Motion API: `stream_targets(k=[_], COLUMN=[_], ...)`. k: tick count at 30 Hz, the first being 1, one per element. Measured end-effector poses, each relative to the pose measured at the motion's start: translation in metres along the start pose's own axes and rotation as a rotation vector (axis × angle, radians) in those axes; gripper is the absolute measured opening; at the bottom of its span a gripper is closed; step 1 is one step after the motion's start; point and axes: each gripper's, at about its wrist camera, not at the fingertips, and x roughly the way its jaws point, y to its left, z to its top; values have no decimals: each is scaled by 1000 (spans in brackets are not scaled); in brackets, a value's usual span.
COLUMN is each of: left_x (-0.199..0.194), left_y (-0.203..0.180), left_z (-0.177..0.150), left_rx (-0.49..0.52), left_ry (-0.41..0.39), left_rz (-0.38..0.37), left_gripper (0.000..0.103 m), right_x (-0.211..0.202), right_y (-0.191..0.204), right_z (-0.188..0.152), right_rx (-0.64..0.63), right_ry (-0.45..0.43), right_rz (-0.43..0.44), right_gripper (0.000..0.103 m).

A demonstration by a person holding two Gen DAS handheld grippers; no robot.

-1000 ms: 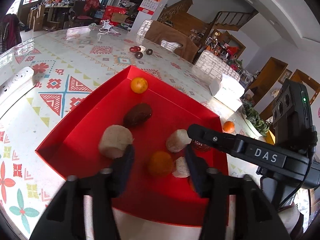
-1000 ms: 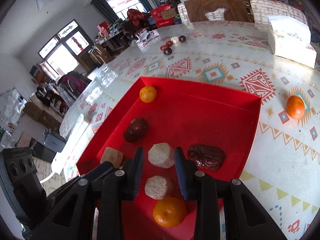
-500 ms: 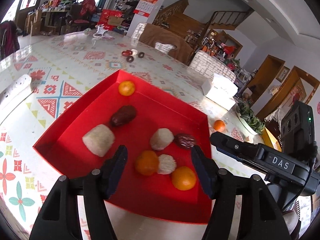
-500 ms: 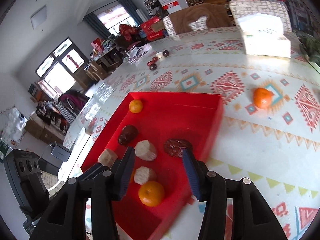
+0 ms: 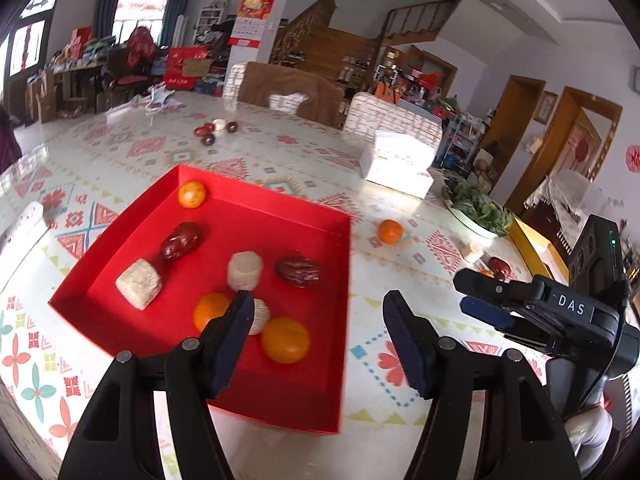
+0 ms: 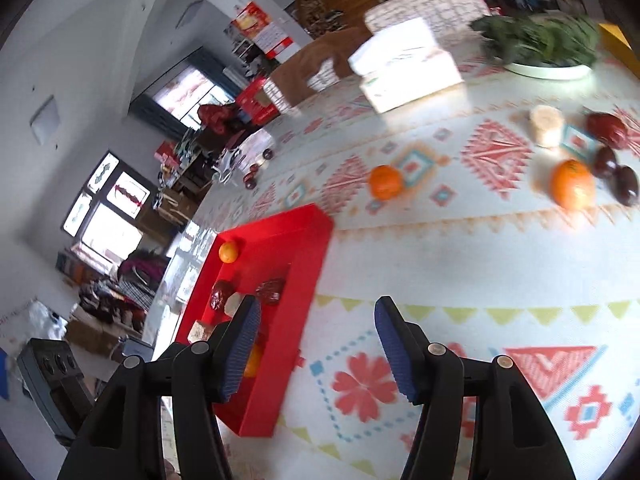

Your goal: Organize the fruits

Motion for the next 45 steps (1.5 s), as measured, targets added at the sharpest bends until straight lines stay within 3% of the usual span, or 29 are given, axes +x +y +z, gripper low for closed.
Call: stream_targets(k=[9, 23, 27, 28, 30, 31, 34, 35, 42, 45], left_x=[-13, -18, -30, -37, -48, -55, -62, -62, -55, -38], left_y=[-45, -98, -109, -113, -121, -125, -133, -136, -149, -150], left_z=[-4, -19, -18, -16, -13, -12, -9, -10, -15, -17], left_rx=[101, 224, 253, 268, 292, 302, 284, 280, 274, 257], left_ry=[-34, -46, -92, -121, -158, -167, -115, -102, -81, -45], left_rz=[32, 58, 52, 42, 11, -42, -223, -246, -238, -235], left_gripper=[71, 71, 71, 72, 90, 95, 98, 98, 98, 98], right_x=[-66, -194, -229, -239, -254, -262, -286, -291, -305, -276], right_y=[-47, -110, -115, -114, -111, -108, -101, -100, -80, -89], right_z=[-1, 18, 27, 30, 34, 36, 42, 44, 64, 61], right_rx=[-25, -95, -123, -137, -159, -168, -182, -184, -205, -193], right_ry=[-56, -227, -278, -295, -324, -340, -389, -399, -420, -367], right_rz=[-105, -374, -438, -460, -487, -497, -507, -508, -470, -415], right_gripper=[64, 64, 64, 64, 64, 64, 66, 66, 77, 77])
